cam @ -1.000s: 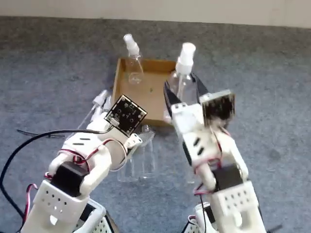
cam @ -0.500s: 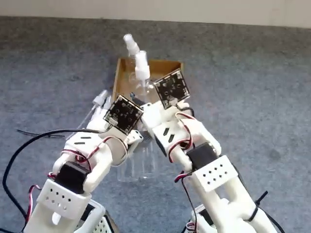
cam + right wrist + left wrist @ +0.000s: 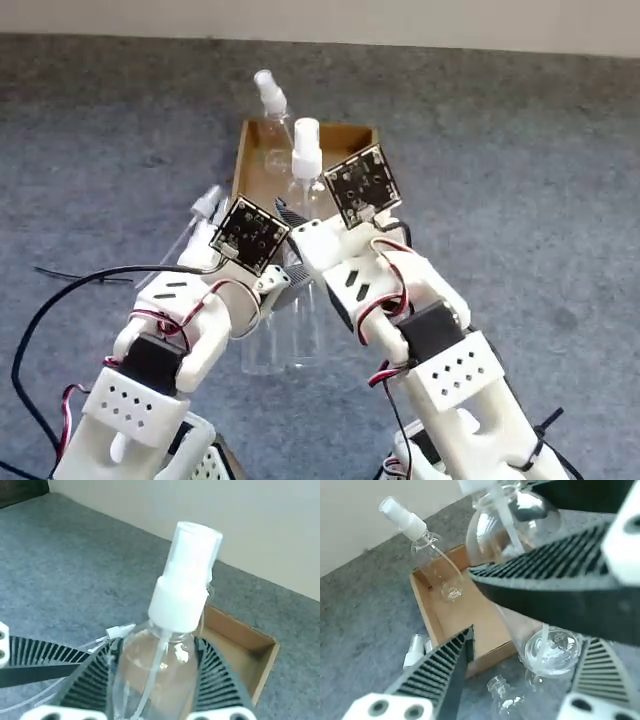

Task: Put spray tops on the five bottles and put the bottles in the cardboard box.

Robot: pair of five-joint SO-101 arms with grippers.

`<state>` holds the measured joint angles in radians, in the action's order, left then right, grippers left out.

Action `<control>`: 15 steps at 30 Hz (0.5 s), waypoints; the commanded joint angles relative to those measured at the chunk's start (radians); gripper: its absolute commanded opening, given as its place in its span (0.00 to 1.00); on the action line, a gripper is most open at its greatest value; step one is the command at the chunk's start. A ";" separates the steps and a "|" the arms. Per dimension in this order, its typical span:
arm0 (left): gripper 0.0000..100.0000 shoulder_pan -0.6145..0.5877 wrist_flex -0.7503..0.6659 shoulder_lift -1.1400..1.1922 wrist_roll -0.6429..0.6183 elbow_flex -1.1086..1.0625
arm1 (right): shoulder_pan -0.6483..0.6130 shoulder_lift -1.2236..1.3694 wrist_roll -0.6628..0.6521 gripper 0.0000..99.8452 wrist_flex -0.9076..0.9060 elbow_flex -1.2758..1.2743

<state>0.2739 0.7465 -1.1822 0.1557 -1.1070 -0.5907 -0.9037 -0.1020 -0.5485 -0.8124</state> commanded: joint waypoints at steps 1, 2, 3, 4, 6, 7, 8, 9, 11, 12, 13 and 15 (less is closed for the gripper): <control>0.31 -0.038 -0.021 -0.013 0.008 0.005 | -0.004 -0.033 0.005 0.00 -0.004 0.067; 0.31 -0.053 -0.025 -0.013 0.008 0.005 | -0.004 -0.033 0.005 0.00 -0.004 0.067; 0.31 -0.070 -0.025 -0.013 0.008 0.005 | -0.004 -0.033 0.005 0.00 -0.005 0.067; 0.31 -0.084 -0.025 -0.013 0.008 0.001 | -0.004 -0.033 0.005 0.00 -0.005 0.067; 0.31 -0.094 -0.021 -0.013 0.008 -0.001 | -0.004 -0.025 0.005 0.00 -0.004 0.067; 0.31 -0.094 -0.020 -0.021 0.008 -0.001 | -0.004 -0.024 0.005 0.00 -0.001 0.067; 0.31 -0.093 -0.020 -0.022 0.008 -0.001 | -0.004 -0.024 0.005 0.00 0.001 0.067; 0.31 -0.093 -0.008 -0.024 0.006 -0.004 | -0.002 -0.024 0.003 0.00 0.002 0.068; 0.31 -0.094 0.031 -0.033 0.006 -0.002 | 0.031 -0.019 0.003 0.00 0.019 0.068; 0.31 -0.097 0.054 -0.048 0.006 -0.008 | 0.056 -0.007 0.003 0.00 0.056 0.068; 0.31 -0.101 0.083 -0.070 0.006 -0.010 | 0.088 0.015 0.002 0.00 0.094 0.068; 0.31 -0.110 0.160 -0.124 0.008 -0.008 | 0.151 0.090 -0.034 0.00 0.189 0.071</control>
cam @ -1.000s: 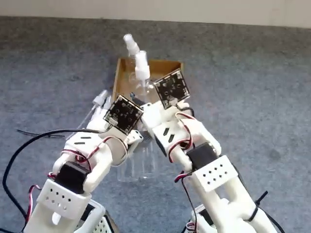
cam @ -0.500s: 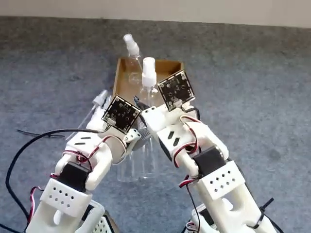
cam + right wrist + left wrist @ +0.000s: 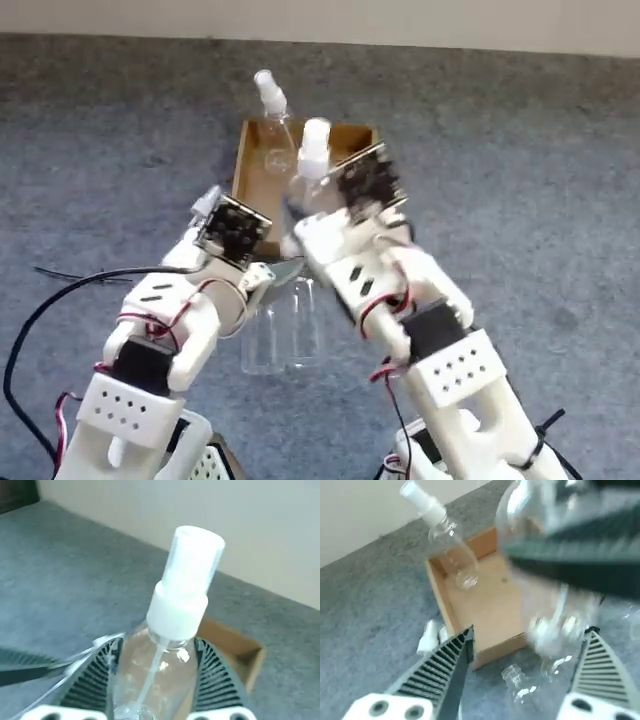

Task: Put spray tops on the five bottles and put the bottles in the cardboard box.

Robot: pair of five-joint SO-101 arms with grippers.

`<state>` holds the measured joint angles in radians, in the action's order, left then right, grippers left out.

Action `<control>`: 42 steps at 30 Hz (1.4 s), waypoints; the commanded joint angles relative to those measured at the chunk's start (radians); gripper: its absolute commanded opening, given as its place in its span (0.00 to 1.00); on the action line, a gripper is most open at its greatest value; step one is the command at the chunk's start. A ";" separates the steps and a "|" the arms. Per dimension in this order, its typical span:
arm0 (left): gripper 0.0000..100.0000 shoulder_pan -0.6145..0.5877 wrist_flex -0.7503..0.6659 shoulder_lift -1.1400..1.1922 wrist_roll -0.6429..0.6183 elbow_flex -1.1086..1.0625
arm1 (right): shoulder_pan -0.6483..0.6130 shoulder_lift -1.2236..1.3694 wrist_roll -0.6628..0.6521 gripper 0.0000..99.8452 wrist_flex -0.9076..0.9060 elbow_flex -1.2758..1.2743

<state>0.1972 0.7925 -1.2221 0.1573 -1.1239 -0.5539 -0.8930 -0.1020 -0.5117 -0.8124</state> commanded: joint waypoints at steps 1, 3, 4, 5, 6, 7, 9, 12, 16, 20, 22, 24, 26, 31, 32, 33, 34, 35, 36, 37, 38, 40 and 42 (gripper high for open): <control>0.31 -0.058 0.143 -0.114 0.006 0.008 | 0.131 0.131 -0.066 0.00 0.206 0.084; 0.31 -0.143 0.155 -0.166 0.006 0.005 | 0.153 0.255 -0.115 0.00 0.289 0.124; 0.31 -0.200 0.155 -0.188 0.006 -0.004 | 0.160 0.321 -0.124 0.00 0.318 0.156; 0.31 -0.255 0.153 -0.199 0.006 -0.024 | 0.162 0.384 -0.123 0.00 0.340 0.193; 0.31 -0.302 0.135 -0.199 0.006 -0.044 | 0.163 0.444 -0.123 0.00 0.358 0.232; 0.31 -0.335 0.106 -0.199 0.006 -0.070 | 0.163 0.501 -0.123 0.00 0.374 0.269; 0.31 -0.369 0.038 -0.199 0.006 -0.143 | 0.163 0.611 -0.123 0.00 0.412 0.349; 0.31 -0.390 -0.048 -0.200 0.006 -0.231 | 0.168 0.762 -0.123 0.00 0.466 0.449; 0.31 -0.421 -0.075 -0.200 0.006 -0.255 | 0.180 0.917 -0.127 0.00 0.529 0.541; 0.31 -0.421 -0.078 -0.200 0.006 -0.266 | 0.216 1.024 -0.129 0.00 0.601 0.581; 0.31 -0.420 -0.078 -0.200 0.006 -0.266 | 0.226 1.058 -0.129 0.00 0.627 0.584; 0.31 -0.418 -0.078 -0.200 0.006 -0.266 | 0.229 1.079 -0.129 0.00 0.657 0.578; 0.31 -0.418 -0.078 -0.200 0.006 -0.266 | 0.229 1.093 -0.129 0.00 0.699 0.578; 0.31 -0.418 -0.078 -0.200 0.006 -0.268 | 0.232 1.133 -0.129 0.00 0.780 0.573; 0.31 -0.418 -0.078 -0.200 0.006 -0.268 | 0.236 1.145 -0.129 0.00 0.782 0.573; 0.31 -0.418 -0.078 -0.200 0.006 -0.268 | 0.237 1.158 -0.129 0.00 0.782 0.575; 0.31 -0.418 -0.078 -0.200 0.006 -0.268 | 0.239 1.167 -0.129 0.00 0.783 0.576; 0.31 -0.418 -0.078 -0.200 0.006 -0.268 | 0.239 1.176 -0.129 0.00 0.783 0.576; 0.31 -0.418 -0.078 -0.200 0.006 -0.268 | 0.239 1.184 -0.129 0.00 0.794 0.576; 0.31 -0.418 -0.078 -0.200 0.006 -0.268 | 0.240 1.191 -0.129 0.00 0.814 0.575; 0.31 -0.418 -0.078 -0.200 0.006 -0.268 | 0.240 1.199 -0.129 0.00 0.825 0.573; 0.31 -0.418 -0.078 -0.200 0.006 -0.268 | 0.240 1.210 -0.129 0.00 0.831 0.573; 0.31 -0.420 -0.078 -0.200 0.006 -0.268 | 0.240 1.218 -0.129 0.00 0.831 0.573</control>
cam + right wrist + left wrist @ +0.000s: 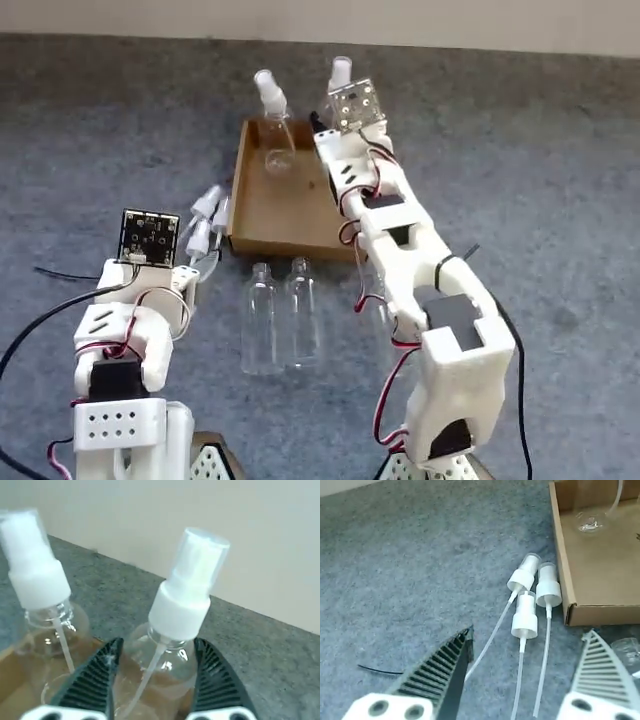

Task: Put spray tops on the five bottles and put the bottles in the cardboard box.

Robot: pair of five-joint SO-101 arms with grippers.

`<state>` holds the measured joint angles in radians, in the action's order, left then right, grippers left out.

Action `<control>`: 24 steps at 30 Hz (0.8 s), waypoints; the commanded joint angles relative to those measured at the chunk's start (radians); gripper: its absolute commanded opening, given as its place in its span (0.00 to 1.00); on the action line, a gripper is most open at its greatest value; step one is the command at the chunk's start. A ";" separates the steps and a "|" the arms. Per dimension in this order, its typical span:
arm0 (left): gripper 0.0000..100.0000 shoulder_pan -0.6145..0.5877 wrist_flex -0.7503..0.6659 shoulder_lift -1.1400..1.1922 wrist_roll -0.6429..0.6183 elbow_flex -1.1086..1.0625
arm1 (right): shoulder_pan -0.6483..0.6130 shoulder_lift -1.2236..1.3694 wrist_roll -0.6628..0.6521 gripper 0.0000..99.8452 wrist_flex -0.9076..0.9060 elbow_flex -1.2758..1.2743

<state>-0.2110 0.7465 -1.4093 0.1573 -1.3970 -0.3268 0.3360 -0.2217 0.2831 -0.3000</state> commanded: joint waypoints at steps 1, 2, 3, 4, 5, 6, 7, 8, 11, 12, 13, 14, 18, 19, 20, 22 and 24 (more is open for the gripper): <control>0.31 -0.012 -0.032 -0.013 0.006 0.005 | 0.013 -0.008 -0.009 0.00 0.036 0.061; 0.31 -0.012 -0.032 -0.013 0.006 0.005 | 0.013 -0.005 -0.009 0.00 0.036 0.061; 0.31 -0.012 -0.032 -0.013 0.006 0.005 | 0.013 -0.002 -0.009 0.00 0.036 0.061; 0.31 -0.012 -0.032 -0.013 0.006 0.005 | 0.013 -0.002 -0.009 0.00 0.035 0.061; 0.31 -0.012 -0.032 -0.013 0.006 0.005 | 0.013 0.001 -0.009 0.00 0.035 0.061; 0.31 -0.012 -0.032 -0.013 0.006 0.005 | 0.013 0.002 -0.009 0.01 0.035 0.061; 0.31 -0.012 -0.032 -0.013 0.006 0.005 | 0.013 0.004 -0.009 0.01 0.035 0.061; 0.31 -0.013 -0.032 -0.013 0.006 0.005 | 0.013 0.005 -0.009 0.01 0.035 0.061; 0.31 -0.013 -0.032 -0.013 0.006 0.005 | 0.010 0.001 -0.009 0.01 0.035 0.039; 0.31 -0.013 -0.032 -0.013 0.006 0.005 | 0.008 -0.001 -0.009 0.03 0.035 0.031; 0.31 -0.013 -0.032 -0.013 0.006 0.005 | 0.007 -0.001 -0.009 0.05 0.035 0.025; 0.31 -0.013 -0.032 -0.013 0.006 0.005 | 0.007 -0.001 -0.009 0.08 0.035 0.022; 0.31 -0.013 -0.032 -0.013 0.006 0.005 | 0.005 -0.001 -0.009 0.17 0.035 0.012; 0.31 -0.013 -0.032 -0.013 0.006 0.005 | 0.005 -0.001 -0.009 0.18 0.035 0.012; 0.31 -0.013 -0.032 -0.013 0.006 0.005 | 0.005 -0.001 -0.009 0.18 0.035 0.005; 0.31 -0.013 -0.032 -0.013 0.006 0.005 | 0.005 -0.001 -0.009 0.18 0.035 0.002; 0.31 -0.013 -0.032 -0.013 0.006 0.005 | 0.005 -0.001 -0.011 0.18 0.035 0.002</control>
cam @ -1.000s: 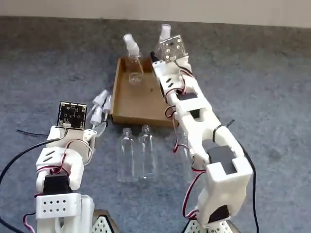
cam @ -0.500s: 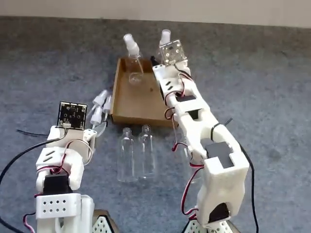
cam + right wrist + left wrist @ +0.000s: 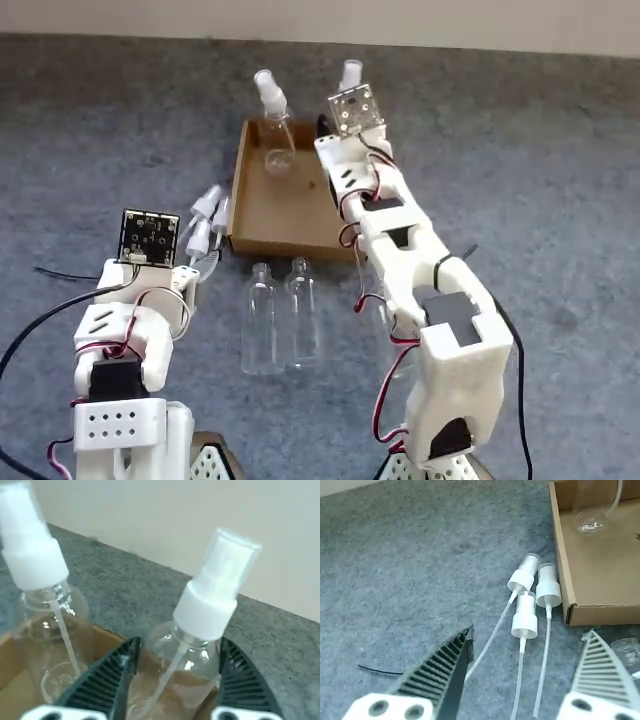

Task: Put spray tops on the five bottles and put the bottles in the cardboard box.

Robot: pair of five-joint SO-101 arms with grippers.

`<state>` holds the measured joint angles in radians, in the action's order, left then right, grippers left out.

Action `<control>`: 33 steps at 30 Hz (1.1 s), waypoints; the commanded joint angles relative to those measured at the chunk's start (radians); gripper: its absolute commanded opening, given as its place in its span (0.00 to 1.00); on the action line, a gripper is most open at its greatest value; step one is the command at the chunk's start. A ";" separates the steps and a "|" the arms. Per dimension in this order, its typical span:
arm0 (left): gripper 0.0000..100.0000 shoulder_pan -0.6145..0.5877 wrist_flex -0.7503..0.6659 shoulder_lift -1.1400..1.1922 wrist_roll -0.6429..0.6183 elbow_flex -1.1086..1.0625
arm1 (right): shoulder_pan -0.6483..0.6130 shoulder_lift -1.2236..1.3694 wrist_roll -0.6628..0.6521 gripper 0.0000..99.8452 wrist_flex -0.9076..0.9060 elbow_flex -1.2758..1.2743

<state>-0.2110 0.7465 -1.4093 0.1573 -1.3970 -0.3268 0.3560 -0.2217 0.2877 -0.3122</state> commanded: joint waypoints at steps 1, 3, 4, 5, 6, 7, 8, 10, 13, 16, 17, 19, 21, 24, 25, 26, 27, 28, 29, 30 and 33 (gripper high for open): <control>0.31 -0.013 -0.032 -0.013 0.006 0.005 | 0.005 -0.021 -0.011 0.18 0.030 0.015; 0.31 -0.013 -0.032 -0.013 0.006 0.005 | 0.005 -0.021 -0.011 0.18 0.030 0.015; 0.31 -0.013 -0.032 -0.013 0.006 0.005 | 0.004 -0.022 -0.011 0.19 0.030 0.015; 0.31 -0.013 -0.032 -0.013 0.006 0.005 | 0.004 -0.022 -0.011 0.19 0.030 0.015; 0.31 -0.013 -0.032 -0.013 0.006 0.005 | -0.001 -0.022 -0.011 0.19 0.030 0.015; 0.31 -0.013 -0.032 -0.013 0.006 0.004 | -0.004 -0.022 -0.011 0.19 0.030 0.016; 0.31 -0.013 -0.032 -0.013 0.006 0.004 | -0.007 -0.022 -0.011 0.19 0.030 0.016; 0.31 -0.013 -0.032 -0.013 0.006 0.004 | -0.021 -0.022 -0.011 0.22 0.028 0.016; 0.31 -0.013 -0.032 -0.013 0.006 0.004 | -0.027 -0.021 -0.011 0.27 0.025 0.015; 0.31 -0.013 -0.034 -0.019 0.006 -0.005 | -0.027 -0.021 -0.011 0.29 -0.039 0.022; 0.31 -0.013 -0.034 -0.021 0.006 -0.008 | -0.027 -0.021 -0.011 0.29 -0.051 0.022; 0.31 -0.013 -0.034 -0.021 0.006 -0.008 | -0.027 -0.021 -0.011 0.29 -0.058 0.022; 0.31 -0.013 -0.034 -0.021 0.006 -0.008 | -0.027 -0.022 -0.011 0.29 -0.061 0.022; 0.31 -0.013 -0.034 -0.021 0.006 -0.008 | -0.027 -0.036 -0.011 0.29 -0.061 0.021; 0.31 -0.013 -0.034 -0.021 0.006 -0.008 | -0.027 -0.042 -0.011 0.29 -0.061 0.018; 0.31 -0.013 -0.034 -0.021 0.006 -0.008 | -0.027 -0.047 -0.011 0.29 -0.061 0.018; 0.31 -0.013 -0.034 -0.021 0.006 -0.008 | -0.025 -0.051 -0.011 0.29 -0.062 0.018; 0.31 -0.013 -0.034 -0.021 0.006 -0.008 | -0.025 -0.053 -0.011 0.29 -0.062 0.016; 0.31 -0.013 -0.034 -0.021 0.006 -0.008 | -0.024 -0.053 -0.011 0.29 -0.062 0.016; 0.31 -0.013 -0.034 -0.021 0.006 -0.008 | -0.024 -0.053 -0.011 0.29 -0.062 0.016; 0.31 -0.013 -0.034 -0.021 0.006 -0.010 | -0.024 -0.056 -0.011 0.29 -0.062 0.016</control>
<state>-0.2110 0.7403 -1.4154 0.1573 -1.4124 -0.3468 0.3560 -0.2217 0.2309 -0.3122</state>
